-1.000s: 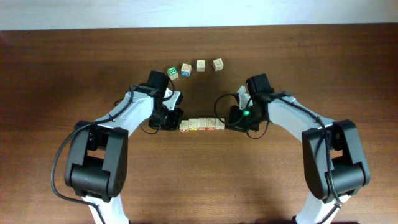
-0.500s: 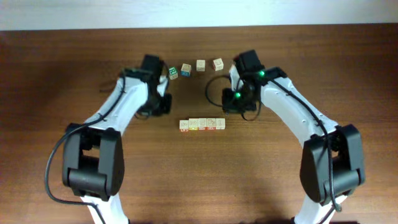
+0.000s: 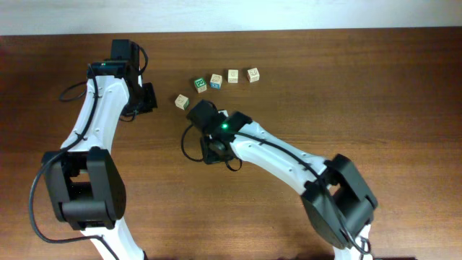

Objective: Rotate 5 blocks

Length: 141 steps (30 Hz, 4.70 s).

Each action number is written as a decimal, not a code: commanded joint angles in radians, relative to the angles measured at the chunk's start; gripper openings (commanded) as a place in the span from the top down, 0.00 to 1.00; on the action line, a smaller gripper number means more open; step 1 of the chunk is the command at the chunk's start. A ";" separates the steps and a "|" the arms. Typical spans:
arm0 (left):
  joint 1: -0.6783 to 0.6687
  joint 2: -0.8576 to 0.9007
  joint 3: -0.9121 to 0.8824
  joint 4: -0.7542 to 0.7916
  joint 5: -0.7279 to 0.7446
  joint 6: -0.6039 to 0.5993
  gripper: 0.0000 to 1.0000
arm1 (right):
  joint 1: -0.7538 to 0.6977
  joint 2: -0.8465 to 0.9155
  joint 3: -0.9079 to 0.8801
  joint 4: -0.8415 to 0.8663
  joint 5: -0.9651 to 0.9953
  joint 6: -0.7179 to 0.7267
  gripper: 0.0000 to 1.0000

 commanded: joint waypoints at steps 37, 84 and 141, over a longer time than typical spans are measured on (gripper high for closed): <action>0.001 0.003 0.021 -0.032 -0.003 -0.009 0.84 | -0.045 0.009 0.374 -0.215 -0.053 -0.051 0.96; -0.269 0.003 -0.344 0.270 0.468 -0.069 1.00 | -0.532 0.036 -0.142 -0.037 -0.533 -0.366 0.95; -0.126 0.003 -0.429 0.323 0.745 0.143 1.00 | -0.732 -0.022 -0.488 0.459 -0.908 -0.391 0.95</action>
